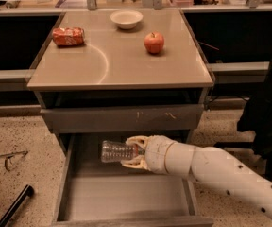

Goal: Pick water bottle from middle drawer and place on counter

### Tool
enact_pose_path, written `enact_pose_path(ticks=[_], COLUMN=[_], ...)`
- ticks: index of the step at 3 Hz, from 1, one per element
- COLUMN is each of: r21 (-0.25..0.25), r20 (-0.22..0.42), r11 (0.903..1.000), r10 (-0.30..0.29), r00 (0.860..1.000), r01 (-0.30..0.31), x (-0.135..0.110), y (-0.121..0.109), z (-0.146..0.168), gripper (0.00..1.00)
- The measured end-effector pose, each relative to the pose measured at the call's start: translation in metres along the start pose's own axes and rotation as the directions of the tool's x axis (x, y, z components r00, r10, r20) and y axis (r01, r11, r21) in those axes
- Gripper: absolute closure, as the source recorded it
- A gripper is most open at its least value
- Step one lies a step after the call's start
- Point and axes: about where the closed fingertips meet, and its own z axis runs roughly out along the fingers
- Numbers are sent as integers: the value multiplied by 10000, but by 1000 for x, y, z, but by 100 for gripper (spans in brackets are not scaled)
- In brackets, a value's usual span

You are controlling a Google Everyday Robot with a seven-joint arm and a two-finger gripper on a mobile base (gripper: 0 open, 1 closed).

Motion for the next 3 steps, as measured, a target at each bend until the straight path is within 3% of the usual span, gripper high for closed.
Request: enact_pose_path(ticks=[1, 2, 3], r21=[758, 1422, 1460], r20=[573, 1087, 1523], r11=[9919, 9729, 9692], r10=[-1061, -1984, -2203], r00=[9927, 9741, 9635], r01=[1016, 1823, 1985], x=[-65, -126, -154], y=[-72, -144, -154], z=[-14, 2, 16], gripper=[100, 100, 100])
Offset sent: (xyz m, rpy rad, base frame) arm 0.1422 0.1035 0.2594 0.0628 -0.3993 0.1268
